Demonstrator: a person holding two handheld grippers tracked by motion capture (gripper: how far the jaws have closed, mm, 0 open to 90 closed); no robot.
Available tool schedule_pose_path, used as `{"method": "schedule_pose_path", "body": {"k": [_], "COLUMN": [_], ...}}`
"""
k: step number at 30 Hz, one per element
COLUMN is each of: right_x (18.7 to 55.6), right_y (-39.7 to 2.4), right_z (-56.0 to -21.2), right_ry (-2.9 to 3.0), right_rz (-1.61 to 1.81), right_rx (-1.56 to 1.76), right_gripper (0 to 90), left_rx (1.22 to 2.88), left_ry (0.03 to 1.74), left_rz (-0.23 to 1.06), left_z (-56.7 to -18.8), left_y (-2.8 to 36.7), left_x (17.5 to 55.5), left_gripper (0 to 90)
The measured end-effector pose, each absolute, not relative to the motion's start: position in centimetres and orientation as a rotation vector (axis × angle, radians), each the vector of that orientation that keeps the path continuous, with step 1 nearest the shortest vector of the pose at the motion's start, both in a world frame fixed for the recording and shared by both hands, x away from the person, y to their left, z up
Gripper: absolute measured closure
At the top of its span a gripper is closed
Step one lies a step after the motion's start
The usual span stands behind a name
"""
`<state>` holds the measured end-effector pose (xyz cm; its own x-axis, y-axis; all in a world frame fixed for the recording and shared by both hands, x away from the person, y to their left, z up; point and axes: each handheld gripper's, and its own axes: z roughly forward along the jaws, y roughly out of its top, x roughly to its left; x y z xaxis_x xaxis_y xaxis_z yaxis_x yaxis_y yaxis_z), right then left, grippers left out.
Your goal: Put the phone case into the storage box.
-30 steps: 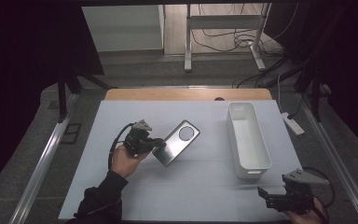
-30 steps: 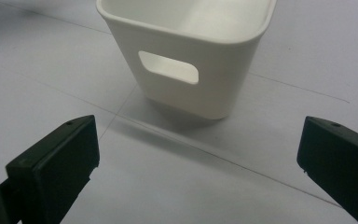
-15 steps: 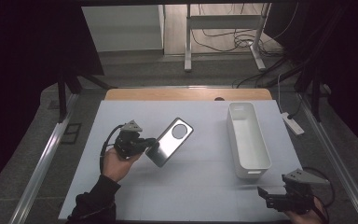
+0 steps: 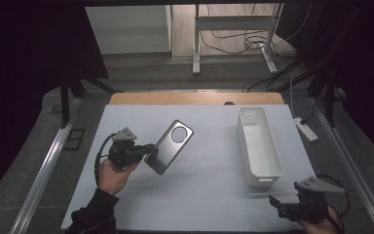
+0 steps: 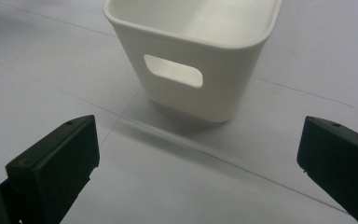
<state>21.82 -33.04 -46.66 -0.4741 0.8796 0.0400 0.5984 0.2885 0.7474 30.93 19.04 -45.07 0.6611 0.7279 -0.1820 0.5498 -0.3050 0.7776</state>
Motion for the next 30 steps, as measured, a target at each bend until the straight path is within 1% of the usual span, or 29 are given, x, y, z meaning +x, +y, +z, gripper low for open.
{"method": "schedule_pose_path", "body": {"k": [9,21,30], "right_x": [21.8,21.8,22.4], "right_y": [-33.1,-32.8,-31.8], "right_z": [-46.5,-45.1,-43.4], "right_ry": [2.206,2.234,2.277], "right_rz": [1.012,1.087,1.231], "right_rx": [1.328,1.293,1.221], "right_gripper": [0.0,0.0,0.0], "left_rx": [1.929,1.913,1.902], "left_ry": [0.995,0.977,0.974], "left_rz": [0.288,0.344,0.328], "left_z": [-45.4,-45.5,-45.9], "left_y": [19.8,19.6,19.2], "left_x": [29.3,27.9,27.3], "left_gripper": [89.5,89.4,89.5]}}
